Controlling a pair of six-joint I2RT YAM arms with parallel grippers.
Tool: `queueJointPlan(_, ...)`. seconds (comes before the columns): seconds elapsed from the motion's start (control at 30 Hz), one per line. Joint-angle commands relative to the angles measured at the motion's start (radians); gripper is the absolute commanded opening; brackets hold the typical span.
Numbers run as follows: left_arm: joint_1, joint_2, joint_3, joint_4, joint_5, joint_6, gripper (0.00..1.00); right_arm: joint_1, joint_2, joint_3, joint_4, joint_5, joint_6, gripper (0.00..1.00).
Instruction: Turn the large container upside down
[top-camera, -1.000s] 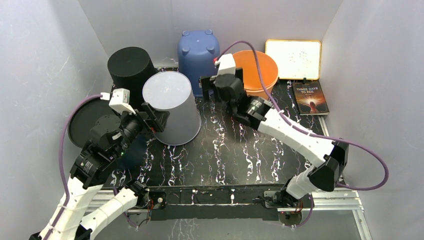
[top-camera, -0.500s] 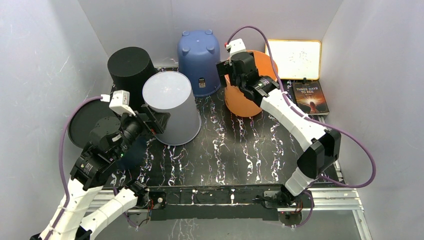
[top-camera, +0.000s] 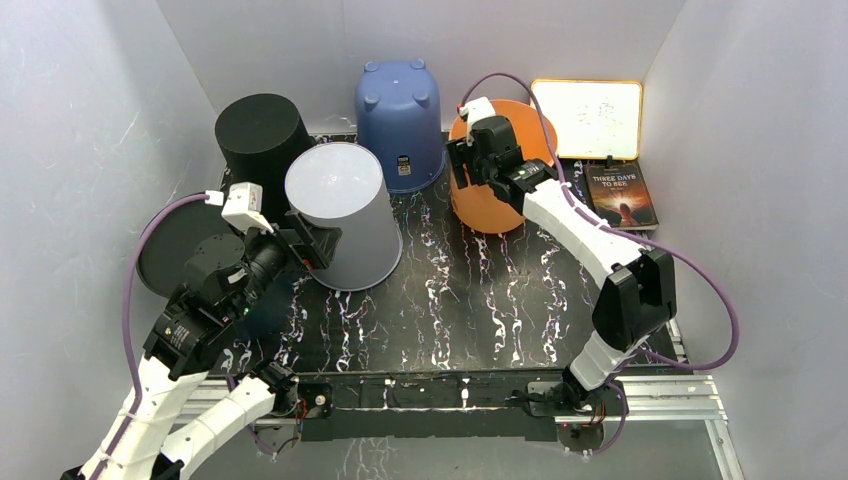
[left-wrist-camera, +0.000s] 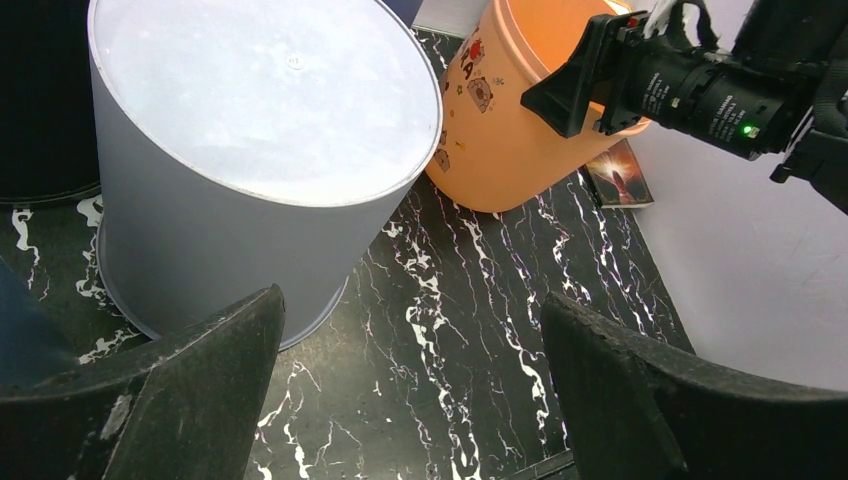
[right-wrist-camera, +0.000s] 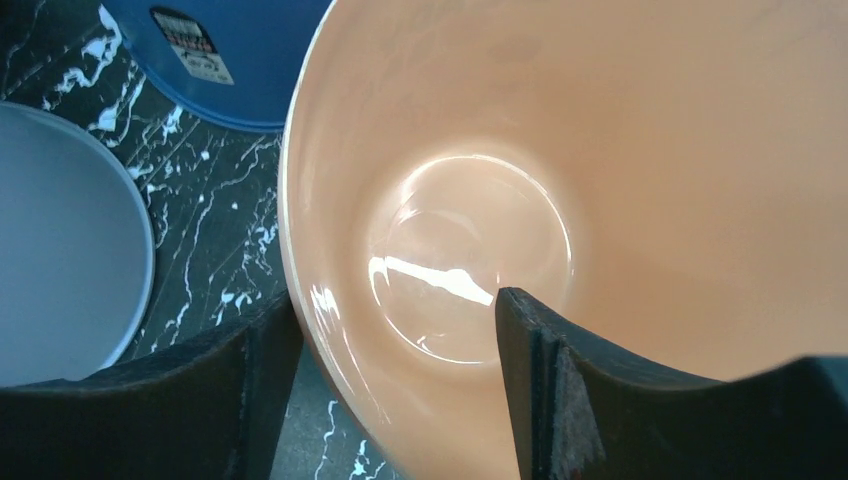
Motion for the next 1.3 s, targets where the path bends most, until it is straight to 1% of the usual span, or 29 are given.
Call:
queueJointPlan(0.0, 0.003, -0.008, 0.006, 0.011, -0.001, 0.001, 0.98, -0.006, -0.001, -0.019, 0.077, -0.035, -0.001, 0.63)
queueJointPlan(0.07, 0.003, -0.009, 0.004, 0.011, -0.002, 0.001, 0.98, -0.007, -0.009, -0.035, 0.082, -0.037, 0.004, 0.59)
queueJointPlan(0.1, 0.003, -0.009, 0.003, 0.011, -0.002, 0.001, 0.98, -0.007, -0.014, -0.045, 0.087, -0.037, 0.006, 0.52)
queueJointPlan(0.13, 0.003, -0.01, 0.002, 0.01, -0.002, 0.0, 0.98, -0.009, -0.018, -0.053, 0.091, -0.04, 0.009, 0.44)
queueJointPlan(0.17, 0.003, -0.011, 0.001, 0.008, -0.002, -0.001, 0.98, -0.009, -0.024, -0.063, 0.096, -0.042, 0.014, 0.33)
queueJointPlan(0.23, 0.003, -0.015, 0.0, 0.008, -0.002, -0.004, 0.98, -0.009, -0.037, -0.08, 0.105, -0.038, 0.026, 0.09)
queueJointPlan(0.27, 0.003, -0.017, 0.0, 0.008, -0.002, -0.004, 0.99, -0.009, -0.047, -0.09, 0.112, -0.033, 0.038, 0.04)
queueJointPlan(0.3, 0.003, -0.018, 0.0, 0.008, -0.002, -0.004, 0.98, -0.009, -0.058, -0.102, 0.124, -0.033, 0.045, 0.01)
queueJointPlan(0.4, 0.003, -0.017, 0.005, 0.0, -0.007, -0.002, 0.98, -0.01, -0.097, -0.12, 0.146, -0.053, 0.088, 0.0)
queueJointPlan(0.5, 0.004, -0.015, 0.012, -0.008, -0.009, -0.001, 0.98, -0.013, -0.172, -0.146, 0.192, -0.115, 0.166, 0.0)
queueJointPlan(0.57, 0.004, -0.015, 0.015, -0.012, -0.009, 0.001, 0.98, -0.015, -0.251, -0.201, 0.286, -0.18, 0.244, 0.0)
queueJointPlan(0.63, 0.003, -0.015, 0.018, -0.016, -0.013, 0.001, 0.98, -0.018, -0.347, -0.277, 0.416, -0.25, 0.351, 0.0)
queueJointPlan(0.7, 0.003, -0.014, 0.021, -0.017, -0.013, 0.002, 0.98, -0.017, -0.427, -0.36, 0.531, -0.279, 0.444, 0.0)
queueJointPlan(0.87, 0.004, -0.011, 0.03, -0.018, -0.007, 0.001, 0.98, -0.019, -0.566, -0.495, 0.722, -0.23, 0.592, 0.0)
queueJointPlan(0.93, 0.003, -0.016, 0.027, -0.016, -0.007, 0.0, 0.98, -0.021, -0.6, -0.555, 0.774, -0.215, 0.637, 0.0)
queueJointPlan(1.07, 0.003, -0.027, 0.017, -0.015, -0.008, -0.004, 0.98, -0.027, -0.654, -0.693, 0.826, -0.156, 0.709, 0.0)
queueJointPlan(1.17, 0.003, -0.03, 0.015, -0.021, -0.012, -0.003, 0.98, -0.041, -0.702, -0.806, 0.879, -0.148, 0.767, 0.0)
queueJointPlan(1.27, 0.003, -0.029, 0.019, -0.025, -0.011, 0.001, 0.99, -0.062, -0.755, -0.887, 0.933, -0.145, 0.817, 0.0)
